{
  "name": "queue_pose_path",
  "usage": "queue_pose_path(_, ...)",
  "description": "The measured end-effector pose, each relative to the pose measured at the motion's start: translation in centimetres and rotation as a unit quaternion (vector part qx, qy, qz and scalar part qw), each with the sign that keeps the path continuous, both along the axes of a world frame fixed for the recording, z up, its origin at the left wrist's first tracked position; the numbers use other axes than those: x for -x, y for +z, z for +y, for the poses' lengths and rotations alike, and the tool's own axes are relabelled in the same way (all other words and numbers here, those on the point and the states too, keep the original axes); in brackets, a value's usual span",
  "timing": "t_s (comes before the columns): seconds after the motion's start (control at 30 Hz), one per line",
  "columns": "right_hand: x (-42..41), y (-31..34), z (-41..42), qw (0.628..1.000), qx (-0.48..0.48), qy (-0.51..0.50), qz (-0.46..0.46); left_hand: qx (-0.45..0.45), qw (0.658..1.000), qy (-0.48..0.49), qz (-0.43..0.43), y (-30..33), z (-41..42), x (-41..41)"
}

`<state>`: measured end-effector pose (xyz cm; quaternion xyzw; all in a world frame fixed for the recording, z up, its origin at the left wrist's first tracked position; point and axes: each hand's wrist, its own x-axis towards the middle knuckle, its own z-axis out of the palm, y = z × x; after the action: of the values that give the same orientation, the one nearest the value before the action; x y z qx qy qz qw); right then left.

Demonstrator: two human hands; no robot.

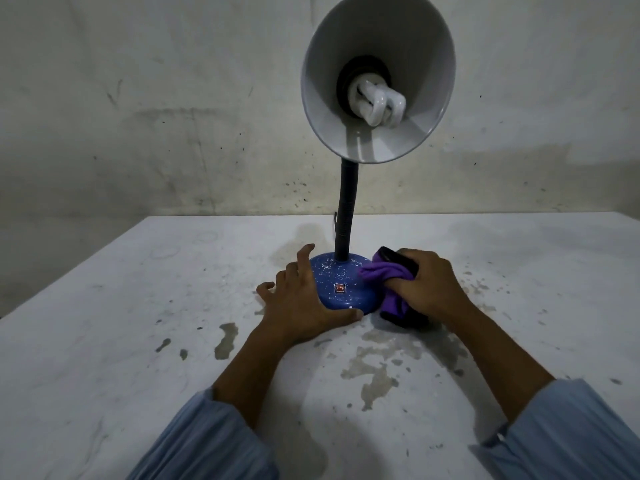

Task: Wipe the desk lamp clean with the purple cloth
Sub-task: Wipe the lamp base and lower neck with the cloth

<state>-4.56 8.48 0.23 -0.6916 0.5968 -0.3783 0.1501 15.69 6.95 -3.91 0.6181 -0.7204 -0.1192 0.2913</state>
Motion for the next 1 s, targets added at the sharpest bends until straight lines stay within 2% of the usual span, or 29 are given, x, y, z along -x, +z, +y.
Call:
queue_pose_path(0.1,-0.5,0.7,0.7,0.986,-0.060,0.128,-0.084,-0.003,1.000,-0.011,-0.009,-0.1,-0.2,0.0)
queue_pose_path(0.17,-0.8,0.9,1.0,0.976,-0.082,0.182,-0.088,-0.005,1.000,-0.014,0.013,-0.1,-0.2,-0.2)
queue_pose_path(0.2,-0.8,0.9,0.9,0.980,-0.074,0.170,-0.067,-0.005,1.000,-0.012,0.021,0.0,-0.2,-0.3)
queue_pose_path(0.3,-0.6,0.8,0.6,0.999,0.008,0.042,0.027,-0.006,1.000,-0.013,0.010,-0.1,-0.3,-0.6)
queue_pose_path(0.37,-0.4,0.8,0.7,0.999,0.045,0.010,0.016,-0.010,1.000,-0.015,0.010,-0.1,-0.3,-0.5)
queue_pose_path(0.47,-0.9,1.6,1.4,0.980,-0.020,0.152,-0.128,-0.012,1.000,-0.016,0.008,0.0,-0.2,-0.4)
queue_pose_path(0.53,-1.5,1.5,1.7,0.974,-0.049,0.209,-0.076,-0.009,1.000,-0.015,0.002,0.0,-0.1,-0.4)
queue_pose_path(0.63,-1.9,0.9,1.4,0.986,-0.036,0.159,0.031,-0.001,1.000,-0.018,-0.017,0.1,0.2,-0.5)
queue_pose_path(0.77,-0.6,1.1,0.8,0.991,0.044,0.084,0.095,-0.029,0.997,-0.027,0.059,0.7,0.3,-0.9)
queue_pose_path(0.87,0.0,0.8,0.7,0.990,0.123,-0.013,0.062,-0.046,0.996,-0.042,0.064,0.8,0.1,-1.2)
queue_pose_path(0.93,-0.2,0.7,0.7,0.991,0.127,0.006,0.031,-0.049,0.996,-0.058,0.053,0.7,0.1,-1.3)
queue_pose_path(1.0,-0.7,0.7,0.8,0.992,0.077,0.096,0.032,-0.043,0.996,-0.060,0.052,0.7,0.1,-1.4)
